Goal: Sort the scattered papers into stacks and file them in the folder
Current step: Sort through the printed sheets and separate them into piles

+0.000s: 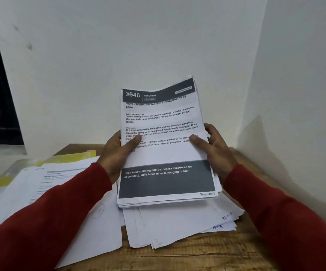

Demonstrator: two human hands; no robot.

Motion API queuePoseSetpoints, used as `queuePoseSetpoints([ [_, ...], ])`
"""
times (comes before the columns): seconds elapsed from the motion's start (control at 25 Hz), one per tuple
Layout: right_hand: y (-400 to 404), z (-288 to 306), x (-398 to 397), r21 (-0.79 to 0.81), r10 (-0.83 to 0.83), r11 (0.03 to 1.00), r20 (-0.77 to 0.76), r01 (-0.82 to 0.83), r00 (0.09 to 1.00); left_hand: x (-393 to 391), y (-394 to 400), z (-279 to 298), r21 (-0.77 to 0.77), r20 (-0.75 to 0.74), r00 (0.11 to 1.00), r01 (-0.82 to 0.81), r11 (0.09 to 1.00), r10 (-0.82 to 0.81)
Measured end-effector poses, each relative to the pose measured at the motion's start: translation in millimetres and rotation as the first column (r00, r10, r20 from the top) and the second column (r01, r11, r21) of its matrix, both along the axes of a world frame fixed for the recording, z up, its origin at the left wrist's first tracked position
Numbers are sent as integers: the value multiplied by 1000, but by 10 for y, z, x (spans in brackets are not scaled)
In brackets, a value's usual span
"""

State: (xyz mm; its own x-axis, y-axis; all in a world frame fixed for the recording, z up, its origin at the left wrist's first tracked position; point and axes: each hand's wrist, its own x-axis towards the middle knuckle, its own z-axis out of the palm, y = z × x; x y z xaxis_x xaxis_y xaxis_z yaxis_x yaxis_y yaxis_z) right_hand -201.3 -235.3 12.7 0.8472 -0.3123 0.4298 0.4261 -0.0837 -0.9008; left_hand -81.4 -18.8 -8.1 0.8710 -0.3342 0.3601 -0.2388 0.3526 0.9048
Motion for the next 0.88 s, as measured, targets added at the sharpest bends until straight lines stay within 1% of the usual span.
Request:
queuePoseSetpoints([
  [0.08, 39, -86, 19, 39, 20, 999, 41, -22, 999, -52, 4, -62, -43, -71, 994, 86, 995, -89],
  [0.12, 58, -105, 15, 46, 35, 998, 70, -38, 997, -63, 3, -75, -46, -75, 992, 102, 994, -105],
  [0.28, 81, -169, -12, 12, 41, 999, 125, -42, 991, -89, -45, -128, -53, -44, 996, 77, 996, -80],
  [0.44, 86, -213, -23, -24, -3, 1000, 99, 6, 995, -80, -38, -192, -56, -27, 999, 39, 998, -41],
  [0.52, 64, -206, -17, -8, -48, 999, 82, 49, 995, -64, -33, -204, -42, -37, 998, 43, 998, -44],
  [0.68, -74, -250, 52, -14, -222, 975, 70, 223, 973, -57, -47, -220, -9, -78, 995, 66, 998, -67],
  [0.76, -134, -277, 91, 52, -269, 963, 65, 266, 961, -41, -53, -236, 1, -77, 996, 53, 999, -53],
  [0.88, -237, -248, 111, 266, -369, 904, 86, 336, 925, -41, -65, -249, -13, -88, 994, 66, 998, -67],
])
